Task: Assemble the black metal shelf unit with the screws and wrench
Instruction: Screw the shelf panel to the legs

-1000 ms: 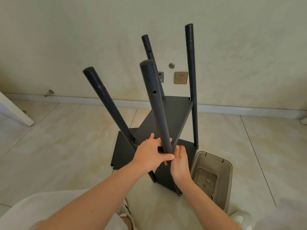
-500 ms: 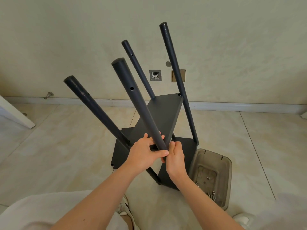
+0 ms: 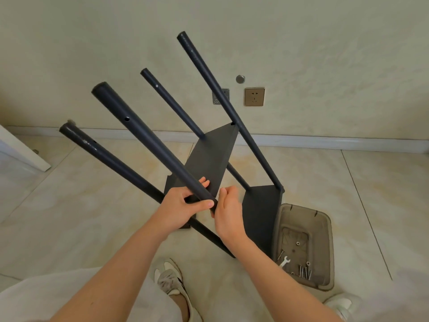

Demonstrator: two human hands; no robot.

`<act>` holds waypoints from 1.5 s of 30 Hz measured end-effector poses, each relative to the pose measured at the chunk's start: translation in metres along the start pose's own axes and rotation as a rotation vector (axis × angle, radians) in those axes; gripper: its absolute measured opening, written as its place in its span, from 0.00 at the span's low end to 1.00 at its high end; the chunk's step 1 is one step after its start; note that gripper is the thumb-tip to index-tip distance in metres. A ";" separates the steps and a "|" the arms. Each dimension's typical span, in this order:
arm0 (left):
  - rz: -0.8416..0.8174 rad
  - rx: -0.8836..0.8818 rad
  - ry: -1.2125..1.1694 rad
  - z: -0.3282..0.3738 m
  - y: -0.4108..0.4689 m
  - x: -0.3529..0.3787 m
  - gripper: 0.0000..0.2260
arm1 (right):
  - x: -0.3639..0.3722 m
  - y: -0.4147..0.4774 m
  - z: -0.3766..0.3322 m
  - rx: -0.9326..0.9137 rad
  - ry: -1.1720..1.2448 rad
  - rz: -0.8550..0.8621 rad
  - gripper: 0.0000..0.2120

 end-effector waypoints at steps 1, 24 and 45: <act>0.002 -0.009 -0.014 -0.003 0.000 -0.001 0.21 | 0.002 0.000 0.000 0.006 0.002 -0.007 0.08; -0.039 -0.318 -0.218 -0.101 0.033 -0.042 0.17 | 0.059 0.021 0.021 0.003 -0.162 -0.122 0.08; -0.152 -0.274 -0.485 -0.173 0.066 0.006 0.26 | 0.069 0.046 0.075 -0.064 -0.548 -0.166 0.08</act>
Point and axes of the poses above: each hand's wrist, its own y-axis towards the middle knuckle, its own x-axis out of the palm, z = x × y, the point moved 4 cm from there along y, towards the middle knuckle, and after that the axes turned 3 degrees about -x, right-handed, at the moved point
